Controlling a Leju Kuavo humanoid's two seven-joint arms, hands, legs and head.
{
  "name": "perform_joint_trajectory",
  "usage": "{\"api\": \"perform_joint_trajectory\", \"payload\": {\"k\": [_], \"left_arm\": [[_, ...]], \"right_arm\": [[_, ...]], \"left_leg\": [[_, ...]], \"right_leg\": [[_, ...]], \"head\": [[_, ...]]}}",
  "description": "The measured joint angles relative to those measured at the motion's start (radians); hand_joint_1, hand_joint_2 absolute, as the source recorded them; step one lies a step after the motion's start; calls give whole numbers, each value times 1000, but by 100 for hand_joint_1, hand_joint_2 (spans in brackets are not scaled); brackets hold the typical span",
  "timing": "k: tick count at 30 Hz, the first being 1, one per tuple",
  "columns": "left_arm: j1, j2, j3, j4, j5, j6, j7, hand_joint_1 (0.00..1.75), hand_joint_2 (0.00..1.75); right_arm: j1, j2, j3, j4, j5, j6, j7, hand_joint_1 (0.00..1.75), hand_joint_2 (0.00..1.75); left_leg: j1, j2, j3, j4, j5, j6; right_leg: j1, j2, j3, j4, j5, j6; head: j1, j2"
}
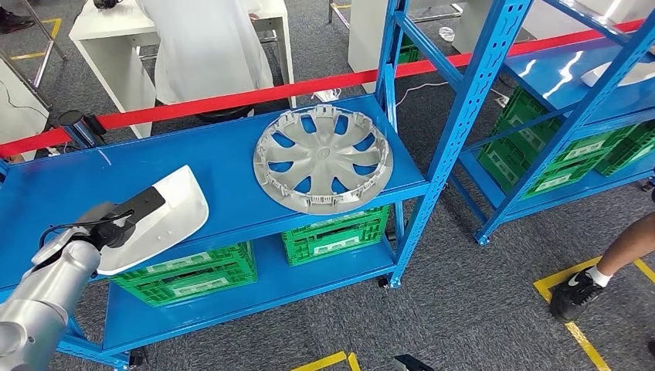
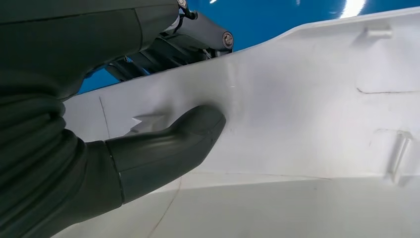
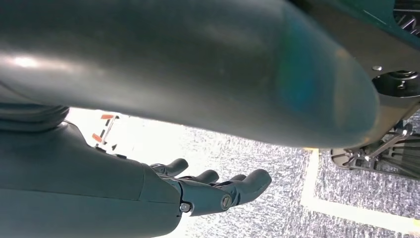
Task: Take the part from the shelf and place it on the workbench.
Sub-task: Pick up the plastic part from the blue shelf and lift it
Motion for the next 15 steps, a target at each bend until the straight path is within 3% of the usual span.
{"api": "perform_joint_trajectory", "payload": {"k": [11,15], "left_arm": [[5,-30,30,-3,55,104,-75,175,175],[-4,-53,65,-19,102,176,-160,175,175]], "right_arm": [[1,0,-8,0,-6,0,0,0,0],[1,0,-11,0,-8,-5,0,0,0]], "left_leg": [[0,0,0,0,0,0],[0,0,0,0,0,0]], "right_leg": [[0,0,-1,0,0,0],[0,0,-1,0,0,0]], "head": [[0,0],[0,0]]}}
